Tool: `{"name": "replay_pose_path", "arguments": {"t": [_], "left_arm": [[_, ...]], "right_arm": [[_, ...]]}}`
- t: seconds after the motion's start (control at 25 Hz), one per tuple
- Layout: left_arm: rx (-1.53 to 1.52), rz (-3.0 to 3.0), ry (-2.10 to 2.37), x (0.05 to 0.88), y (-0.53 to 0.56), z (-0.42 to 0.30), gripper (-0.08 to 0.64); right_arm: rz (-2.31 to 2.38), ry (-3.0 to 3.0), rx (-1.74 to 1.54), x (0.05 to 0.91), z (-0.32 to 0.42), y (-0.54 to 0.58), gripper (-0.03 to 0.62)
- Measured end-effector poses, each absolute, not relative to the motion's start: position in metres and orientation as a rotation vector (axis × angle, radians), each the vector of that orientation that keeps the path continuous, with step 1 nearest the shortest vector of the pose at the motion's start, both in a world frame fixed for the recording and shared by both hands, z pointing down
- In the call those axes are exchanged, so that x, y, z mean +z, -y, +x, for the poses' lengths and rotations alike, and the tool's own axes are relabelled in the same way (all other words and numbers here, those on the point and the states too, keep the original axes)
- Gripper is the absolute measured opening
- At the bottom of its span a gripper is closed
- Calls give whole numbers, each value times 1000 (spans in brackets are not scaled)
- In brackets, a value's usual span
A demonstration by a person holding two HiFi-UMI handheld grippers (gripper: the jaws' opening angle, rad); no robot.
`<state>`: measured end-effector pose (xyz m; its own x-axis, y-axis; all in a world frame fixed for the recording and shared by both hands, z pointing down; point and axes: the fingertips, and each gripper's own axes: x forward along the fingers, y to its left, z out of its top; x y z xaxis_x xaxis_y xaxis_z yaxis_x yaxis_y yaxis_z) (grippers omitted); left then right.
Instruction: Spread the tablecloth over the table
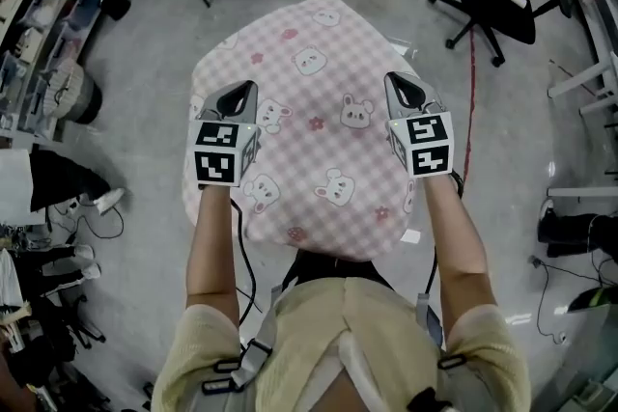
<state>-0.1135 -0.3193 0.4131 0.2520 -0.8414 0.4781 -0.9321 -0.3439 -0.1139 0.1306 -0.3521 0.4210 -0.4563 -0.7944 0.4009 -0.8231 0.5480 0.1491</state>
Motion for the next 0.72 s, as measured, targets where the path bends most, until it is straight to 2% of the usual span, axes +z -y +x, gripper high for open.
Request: {"name": "replay_pose_path", "arguments": {"t": [0.72], "left_arm": [[589,2231,1694,414,230,-103,6]], "right_arm": [[1329,2390,176,421,150,276,5]]}}
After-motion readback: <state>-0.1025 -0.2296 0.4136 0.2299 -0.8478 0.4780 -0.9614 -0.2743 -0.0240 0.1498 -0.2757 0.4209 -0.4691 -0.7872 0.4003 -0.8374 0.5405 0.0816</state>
